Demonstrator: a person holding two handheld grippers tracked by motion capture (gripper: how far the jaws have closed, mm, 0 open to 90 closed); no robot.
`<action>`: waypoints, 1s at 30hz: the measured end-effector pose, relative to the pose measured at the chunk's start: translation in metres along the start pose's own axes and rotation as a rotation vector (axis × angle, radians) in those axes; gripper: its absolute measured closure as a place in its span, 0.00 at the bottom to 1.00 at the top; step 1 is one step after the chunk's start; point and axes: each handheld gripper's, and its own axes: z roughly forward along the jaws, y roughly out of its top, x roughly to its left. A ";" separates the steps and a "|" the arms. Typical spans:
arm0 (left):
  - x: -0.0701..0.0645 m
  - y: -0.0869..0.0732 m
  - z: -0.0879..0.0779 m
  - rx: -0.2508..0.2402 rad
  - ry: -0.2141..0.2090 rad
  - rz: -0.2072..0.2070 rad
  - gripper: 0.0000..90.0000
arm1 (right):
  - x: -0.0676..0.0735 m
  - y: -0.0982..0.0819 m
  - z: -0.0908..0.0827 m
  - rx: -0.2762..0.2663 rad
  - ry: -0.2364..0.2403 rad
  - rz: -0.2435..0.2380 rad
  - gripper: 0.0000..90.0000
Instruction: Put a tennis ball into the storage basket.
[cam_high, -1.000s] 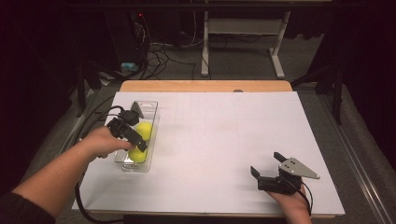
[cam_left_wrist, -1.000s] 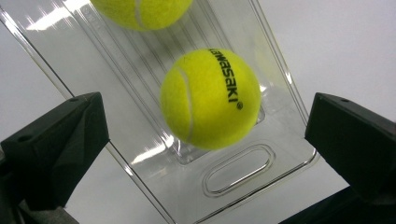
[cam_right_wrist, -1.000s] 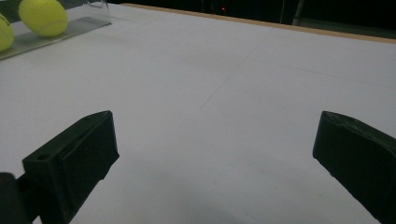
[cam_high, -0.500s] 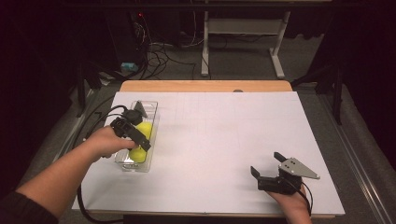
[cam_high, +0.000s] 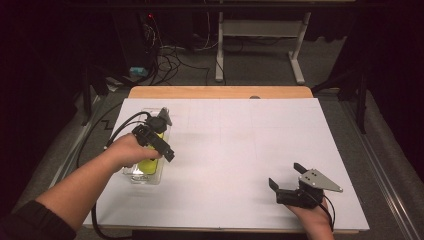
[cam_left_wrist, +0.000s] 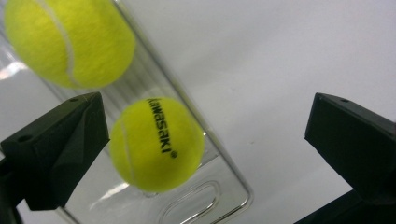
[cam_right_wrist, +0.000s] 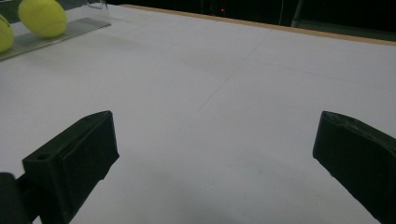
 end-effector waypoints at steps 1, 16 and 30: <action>-0.002 0.002 0.000 -0.002 -0.001 0.003 0.01 | 0.000 0.000 0.000 -0.001 0.000 -0.001 0.00; -0.035 0.023 0.006 -0.018 -0.024 0.060 0.01 | -0.001 0.000 -0.001 -0.003 -0.001 0.002 0.00; -0.061 0.038 0.013 -0.004 -0.040 0.108 0.01 | -0.001 0.001 -0.002 -0.003 0.000 0.004 0.00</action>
